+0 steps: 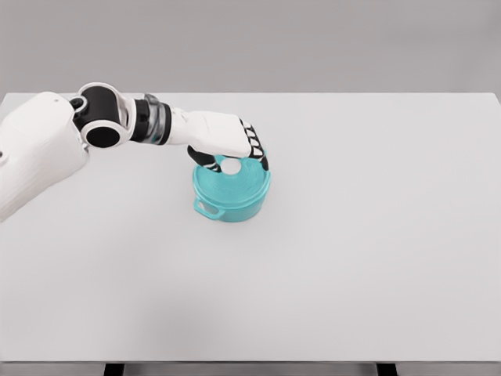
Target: Open the lid of the pot with left arm
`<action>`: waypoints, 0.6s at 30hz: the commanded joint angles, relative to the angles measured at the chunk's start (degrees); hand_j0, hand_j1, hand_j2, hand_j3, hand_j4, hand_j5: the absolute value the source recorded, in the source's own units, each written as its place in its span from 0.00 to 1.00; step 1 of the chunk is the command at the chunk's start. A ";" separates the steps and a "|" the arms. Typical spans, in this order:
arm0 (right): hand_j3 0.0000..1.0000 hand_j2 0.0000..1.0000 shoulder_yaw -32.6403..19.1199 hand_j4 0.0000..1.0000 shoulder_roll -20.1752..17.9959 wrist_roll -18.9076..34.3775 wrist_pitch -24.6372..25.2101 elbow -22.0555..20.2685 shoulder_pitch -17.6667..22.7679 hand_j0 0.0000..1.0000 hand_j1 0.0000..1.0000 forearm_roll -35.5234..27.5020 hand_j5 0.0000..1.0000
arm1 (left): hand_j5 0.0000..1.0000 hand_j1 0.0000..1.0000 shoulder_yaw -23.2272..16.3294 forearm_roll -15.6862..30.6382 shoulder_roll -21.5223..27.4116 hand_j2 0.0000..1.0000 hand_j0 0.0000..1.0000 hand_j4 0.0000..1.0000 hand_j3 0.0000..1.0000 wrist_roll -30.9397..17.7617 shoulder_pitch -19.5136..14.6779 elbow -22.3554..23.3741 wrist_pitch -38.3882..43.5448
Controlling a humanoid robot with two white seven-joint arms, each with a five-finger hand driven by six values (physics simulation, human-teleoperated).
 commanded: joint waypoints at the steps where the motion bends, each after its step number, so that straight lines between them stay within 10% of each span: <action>1: 1.00 1.00 -0.01 1.00 0.00 0.01 0.00 0.00 0.00 1.00 1.00 0.03 1.00 | 0.77 0.77 -0.29 0.20 -0.03 0.77 0.77 0.77 0.77 0.02 0.00 0.00 0.14; 18: 1.00 1.00 -0.01 1.00 0.00 0.01 0.00 0.00 0.00 1.00 1.00 0.03 1.00 | 0.55 0.55 -0.82 0.29 0.06 0.55 0.55 0.55 0.55 0.02 -0.26 -0.52 0.14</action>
